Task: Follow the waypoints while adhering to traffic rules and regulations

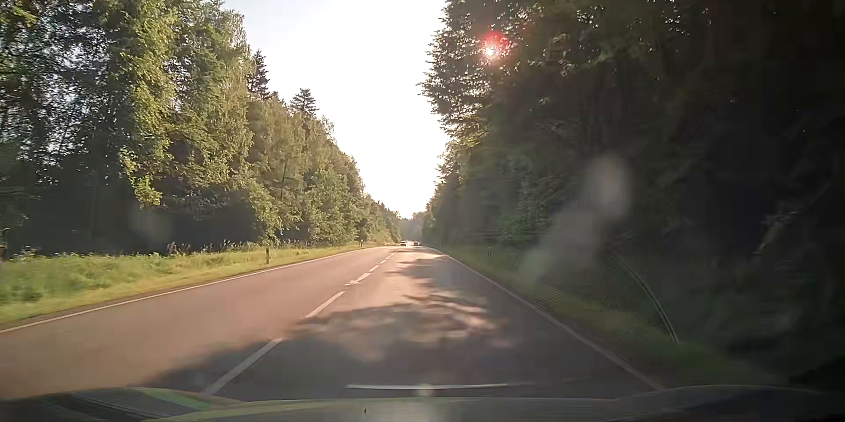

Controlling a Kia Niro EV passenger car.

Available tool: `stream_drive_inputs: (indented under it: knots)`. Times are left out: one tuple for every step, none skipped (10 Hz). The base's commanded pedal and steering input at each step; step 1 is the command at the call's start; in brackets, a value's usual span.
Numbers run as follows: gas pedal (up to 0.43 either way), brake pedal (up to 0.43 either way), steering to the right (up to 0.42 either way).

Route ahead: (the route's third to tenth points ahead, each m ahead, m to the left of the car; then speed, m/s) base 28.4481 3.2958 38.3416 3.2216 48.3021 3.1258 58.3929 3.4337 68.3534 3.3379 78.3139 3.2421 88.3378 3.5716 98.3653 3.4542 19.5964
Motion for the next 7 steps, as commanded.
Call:
stream_drive_inputs:
  knots:
    - [0.280, 0.000, 0.001]
    - [0.268, 0.000, 0.001]
    - [0.260, 0.000, 0.001]
    - [0.248, 0.000, 0.001]
    - [0.240, 0.000, 0.001]
    - [0.228, 0.000, 0.000]
    - [0.197, 0.000, 0.000]
